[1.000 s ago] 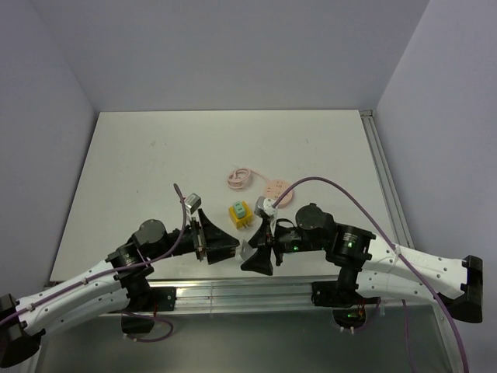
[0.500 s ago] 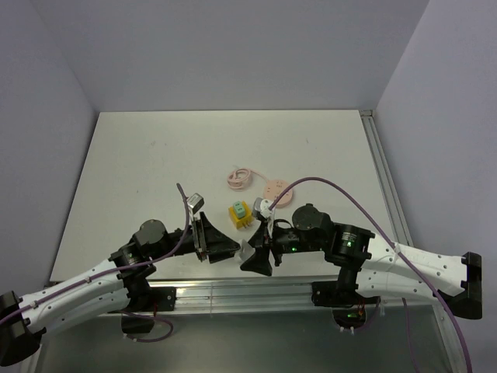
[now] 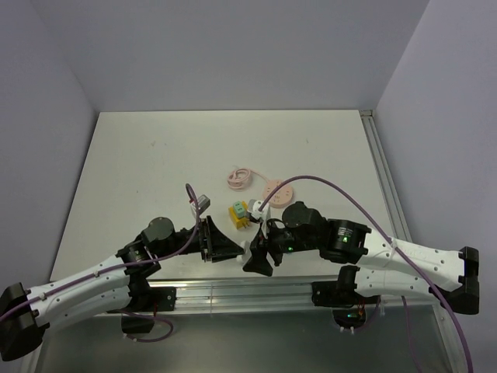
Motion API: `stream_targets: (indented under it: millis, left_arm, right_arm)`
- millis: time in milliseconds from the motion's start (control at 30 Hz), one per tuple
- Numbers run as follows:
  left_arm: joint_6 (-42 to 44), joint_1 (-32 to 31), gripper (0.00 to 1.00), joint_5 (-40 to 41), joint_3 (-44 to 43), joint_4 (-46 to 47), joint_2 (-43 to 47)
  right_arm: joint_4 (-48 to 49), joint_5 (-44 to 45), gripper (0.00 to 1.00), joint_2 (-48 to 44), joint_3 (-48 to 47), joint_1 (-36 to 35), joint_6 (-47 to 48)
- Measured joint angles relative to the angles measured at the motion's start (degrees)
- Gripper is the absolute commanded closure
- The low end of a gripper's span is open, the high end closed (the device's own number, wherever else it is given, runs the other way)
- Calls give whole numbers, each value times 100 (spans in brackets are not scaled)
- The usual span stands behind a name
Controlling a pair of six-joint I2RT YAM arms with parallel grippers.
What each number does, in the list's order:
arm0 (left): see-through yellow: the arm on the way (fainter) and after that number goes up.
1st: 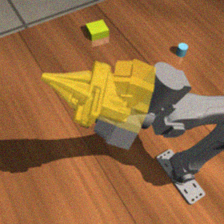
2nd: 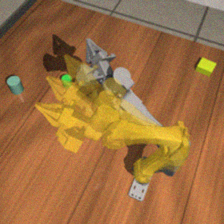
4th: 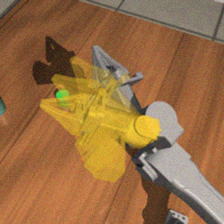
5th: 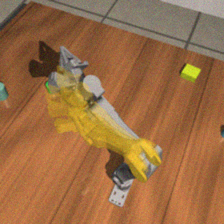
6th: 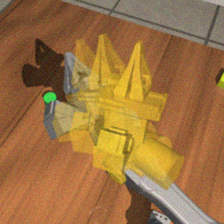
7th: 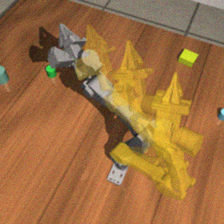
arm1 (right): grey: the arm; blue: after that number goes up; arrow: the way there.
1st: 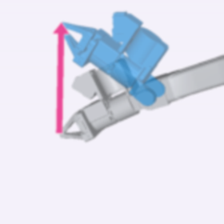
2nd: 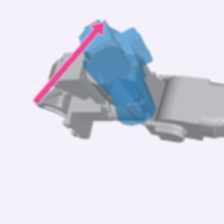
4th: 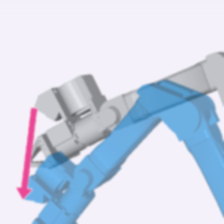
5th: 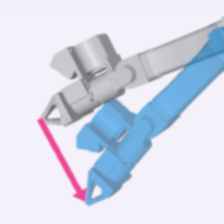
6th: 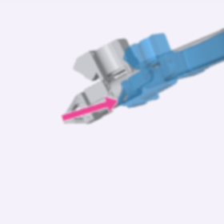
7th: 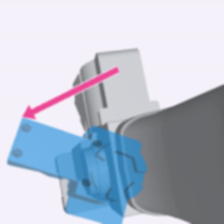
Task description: Insert the plug
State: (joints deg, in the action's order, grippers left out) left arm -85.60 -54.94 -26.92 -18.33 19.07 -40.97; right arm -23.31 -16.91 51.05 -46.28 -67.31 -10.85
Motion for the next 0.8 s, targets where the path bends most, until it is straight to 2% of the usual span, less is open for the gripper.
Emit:
stream_targets:
  millis: [100, 167, 200, 333, 467, 667, 800]
  left_arm:
    - [96, 7, 100, 138, 4, -11, 125]
    - [319, 4, 100, 306, 7, -103, 341]
    - [426, 4, 100, 389, 7, -149, 472]
    - [999, -15, 100, 667, 4, -229, 1056]
    - [1414, -17, 100, 835, 0, -118, 1276]
    - [1794, -17, 100, 708, -35, 153, 1019]
    - [1906, -17, 100, 459, -37, 485, 925]
  right_arm:
    - [-28, 306, 14, -57, -24, -68, -304]
    - [-42, 699, 12, -186, -2, -94, -662]
    - [-26, 909, 0, -308, 76, -87, -855]
    - [17, 1478, 0, -1010, 551, -37, -1569]
    - [28, 1735, 0, -1670, 817, -26, -2179]
    - [605, 1563, 0, -2210, 881, -24, -2638]
    - [918, 1377, 1, -2135, 798, -4, -2728]
